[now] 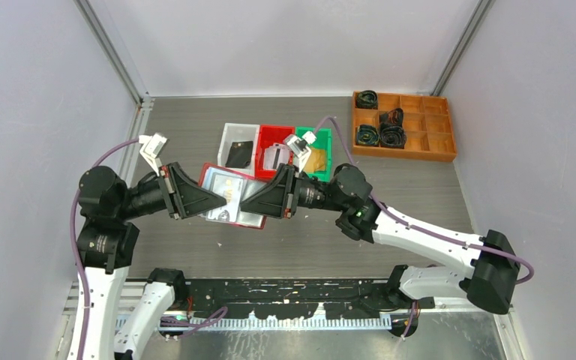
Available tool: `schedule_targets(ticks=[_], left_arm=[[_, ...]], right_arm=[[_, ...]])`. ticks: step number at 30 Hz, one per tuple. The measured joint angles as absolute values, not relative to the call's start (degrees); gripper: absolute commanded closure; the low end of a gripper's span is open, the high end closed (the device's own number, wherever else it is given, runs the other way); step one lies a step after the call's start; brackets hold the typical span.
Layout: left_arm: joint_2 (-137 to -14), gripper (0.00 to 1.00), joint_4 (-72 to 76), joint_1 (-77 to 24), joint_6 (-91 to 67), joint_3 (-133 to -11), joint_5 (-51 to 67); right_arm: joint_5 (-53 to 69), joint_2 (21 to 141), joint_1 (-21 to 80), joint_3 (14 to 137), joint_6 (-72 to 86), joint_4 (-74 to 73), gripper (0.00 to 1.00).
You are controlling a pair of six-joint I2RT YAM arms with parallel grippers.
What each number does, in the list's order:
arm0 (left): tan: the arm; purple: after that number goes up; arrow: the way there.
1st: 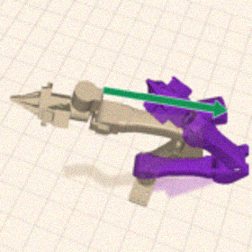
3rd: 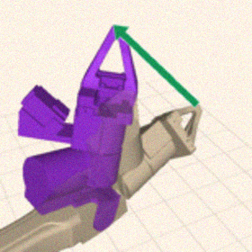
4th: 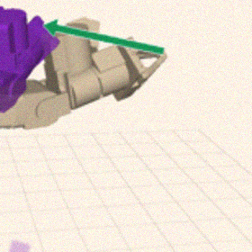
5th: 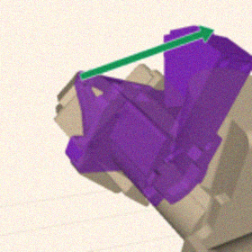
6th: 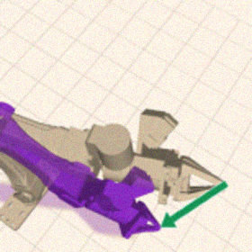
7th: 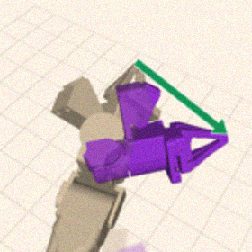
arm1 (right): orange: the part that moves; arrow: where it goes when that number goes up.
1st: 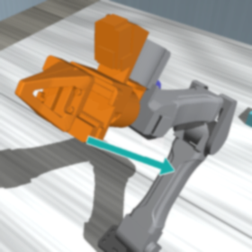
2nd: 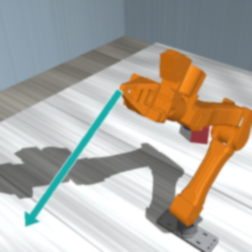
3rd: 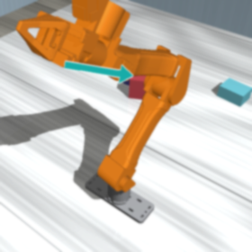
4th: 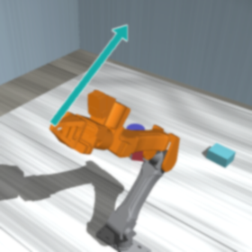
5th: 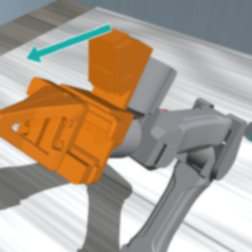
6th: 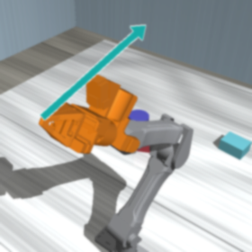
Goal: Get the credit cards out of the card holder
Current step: Remove the credit card from the card holder.
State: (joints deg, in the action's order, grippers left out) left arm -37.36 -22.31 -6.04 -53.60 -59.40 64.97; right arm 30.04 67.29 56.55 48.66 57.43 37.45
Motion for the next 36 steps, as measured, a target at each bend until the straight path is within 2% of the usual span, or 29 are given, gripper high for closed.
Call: schedule_targets(ticks=[5, 9, 12, 18, 28, 30, 33, 36], left_arm=[[-36.91, 0.91, -21.93, -5.98, -53.6, -59.77, 64.73], [-36.88, 0.9, -21.78, -5.82, -53.54, -60.2, 63.92], [-36.88, 0.84, -21.8, -5.82, -53.56, -60.45, 63.9], [-36.91, 0.78, -21.82, -5.82, -53.6, -60.73, 63.88], [-37.19, 0.66, -21.63, -6.26, -54.3, -60.75, 64.34], [-37.23, 0.68, -21.61, -6.26, -54.72, -60.95, 64.31], [-37.28, 0.79, -21.12, -6.26, -55.22, -61.12, 64.29], [-37.3, 0.85, -20.71, -6.2, -55.35, -61.12, 64.1]], right_arm=[[30.59, 70.35, 56.47, 53.12, 58.08, 37.63, 0.72], [31.31, 71.42, 56.12, 54.15, 58.76, 37.67, 0.82], [31.4, 71.64, 56.12, 54.17, 58.94, 37.67, 0.91], [31.59, 71.48, 56.12, 54.15, 59.07, 38.13, 0.99], [29.67, 68.69, 56.27, 49.8, 58.87, 39.83, 0.99], [29.61, 68.14, 56.25, 48.93, 58.87, 39.83, 0.99], [29.47, 67.44, 56.23, 48.03, 58.87, 39.86, 0.99], [29.5, 67.22, 56.23, 48.01, 58.87, 40.47, 0.99]])
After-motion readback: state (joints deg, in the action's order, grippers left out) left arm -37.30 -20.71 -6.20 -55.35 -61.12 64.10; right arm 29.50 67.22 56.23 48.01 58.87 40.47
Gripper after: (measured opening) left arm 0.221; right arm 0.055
